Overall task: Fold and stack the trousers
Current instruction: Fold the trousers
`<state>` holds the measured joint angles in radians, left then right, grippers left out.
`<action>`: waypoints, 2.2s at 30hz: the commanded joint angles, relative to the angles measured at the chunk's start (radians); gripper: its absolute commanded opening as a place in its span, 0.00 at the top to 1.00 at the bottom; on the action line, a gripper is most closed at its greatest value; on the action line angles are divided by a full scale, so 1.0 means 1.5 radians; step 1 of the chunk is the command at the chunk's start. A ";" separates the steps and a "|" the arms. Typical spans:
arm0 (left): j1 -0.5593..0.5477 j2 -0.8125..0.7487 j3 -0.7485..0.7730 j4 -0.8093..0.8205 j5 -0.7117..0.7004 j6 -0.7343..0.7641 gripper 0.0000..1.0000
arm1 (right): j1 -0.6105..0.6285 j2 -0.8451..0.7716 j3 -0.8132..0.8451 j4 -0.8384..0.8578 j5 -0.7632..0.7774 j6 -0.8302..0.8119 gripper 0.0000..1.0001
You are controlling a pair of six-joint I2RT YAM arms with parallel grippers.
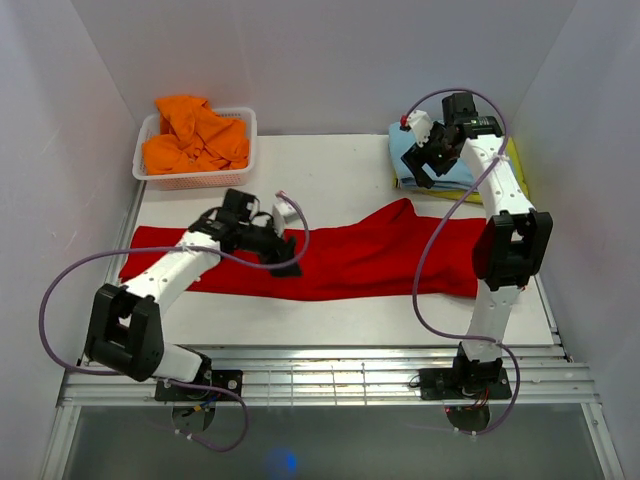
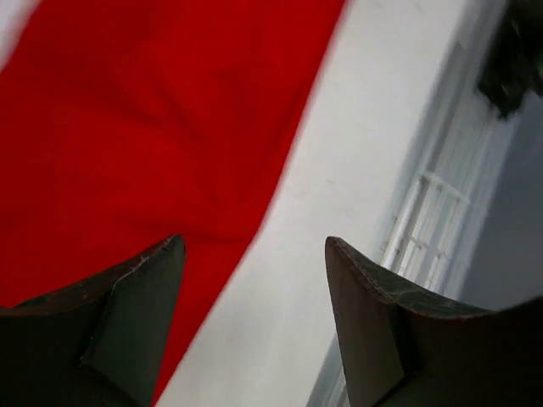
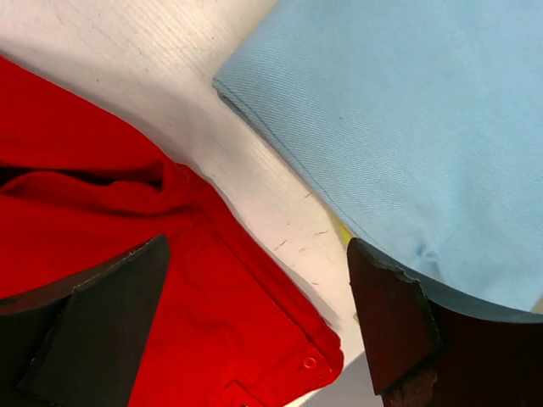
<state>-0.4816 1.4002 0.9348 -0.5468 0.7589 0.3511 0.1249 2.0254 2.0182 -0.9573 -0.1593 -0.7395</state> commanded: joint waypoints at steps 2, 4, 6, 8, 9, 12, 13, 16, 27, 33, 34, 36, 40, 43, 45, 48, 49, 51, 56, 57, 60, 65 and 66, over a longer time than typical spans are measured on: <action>0.201 0.008 0.081 -0.039 -0.001 -0.093 0.22 | -0.022 -0.071 -0.025 0.023 0.008 0.001 0.08; 0.295 0.042 0.104 -0.063 -0.039 -0.055 0.24 | -0.037 -0.088 -0.068 0.003 -0.006 -0.016 0.00; 0.374 0.072 0.134 -0.098 -0.054 -0.022 0.25 | -0.063 -0.123 -0.124 0.003 0.009 -0.047 0.20; 0.460 0.118 0.156 -0.134 -0.064 -0.001 0.29 | -0.100 -0.151 -0.219 0.009 0.024 -0.066 0.38; 0.480 0.131 0.170 -0.144 -0.084 0.011 0.30 | -0.112 -0.156 -0.250 0.011 0.029 -0.076 0.42; 0.546 0.181 0.177 -0.155 -0.128 0.040 0.31 | -0.153 -0.160 -0.356 0.009 0.017 -0.090 0.56; 0.575 0.194 0.177 -0.156 -0.133 0.050 0.32 | -0.160 -0.160 -0.385 0.014 0.019 -0.102 0.58; 0.625 0.228 0.154 -0.135 -0.166 0.060 0.33 | -0.181 -0.163 -0.486 0.044 0.031 -0.108 0.60; 0.744 0.333 0.164 -0.103 -0.230 0.164 0.37 | -0.283 -0.234 -0.503 -0.020 -0.060 -0.096 0.61; 0.690 0.232 0.171 -0.202 -0.087 0.280 0.27 | -0.314 -0.260 -0.355 -0.031 -0.089 0.028 0.39; 0.670 0.212 0.168 -0.208 -0.073 0.288 0.25 | -0.324 -0.251 -0.339 -0.034 -0.079 0.054 0.38; 0.641 0.160 0.156 -0.209 -0.063 0.280 0.23 | -0.359 -0.215 -0.304 -0.056 -0.075 0.108 0.37; 0.570 0.102 0.124 -0.178 -0.057 0.244 0.23 | -0.425 -0.177 -0.321 -0.073 -0.109 0.171 0.34; 0.556 0.092 0.109 -0.143 -0.064 0.212 0.22 | -0.472 -0.179 -0.392 -0.056 -0.131 0.192 0.27; 0.555 0.105 0.111 -0.139 -0.070 0.193 0.22 | -0.497 -0.194 -0.454 -0.031 -0.137 0.197 0.25; 0.555 0.114 0.106 -0.126 -0.076 0.175 0.22 | -0.515 -0.220 -0.509 0.002 -0.139 0.201 0.14; 0.555 0.119 0.105 -0.121 -0.078 0.167 0.21 | -0.516 -0.223 -0.532 0.012 -0.141 0.198 0.13; 0.555 0.128 0.107 -0.113 -0.091 0.151 0.21 | -0.518 -0.224 -0.551 0.015 -0.161 0.198 0.13; 0.556 0.153 0.115 -0.093 -0.115 0.122 0.21 | -0.520 -0.214 -0.606 0.055 -0.153 0.195 0.13; 0.555 0.155 0.118 -0.091 -0.113 0.119 0.21 | -0.520 -0.210 -0.611 0.060 -0.147 0.194 0.13; 0.555 0.164 0.130 -0.092 -0.113 0.106 0.21 | -0.527 -0.202 -0.624 0.077 -0.136 0.194 0.11; 0.555 0.163 0.122 -0.092 -0.125 0.119 0.21 | -0.546 -0.241 -0.621 0.068 -0.157 0.188 0.09; 0.555 0.158 0.117 -0.093 -0.127 0.121 0.21 | -0.546 -0.253 -0.614 0.065 -0.160 0.187 0.09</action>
<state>0.3496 1.6581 1.1015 -0.6983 0.5751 0.5304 -0.6720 1.7195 1.0824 -0.8715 -0.3706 -0.4587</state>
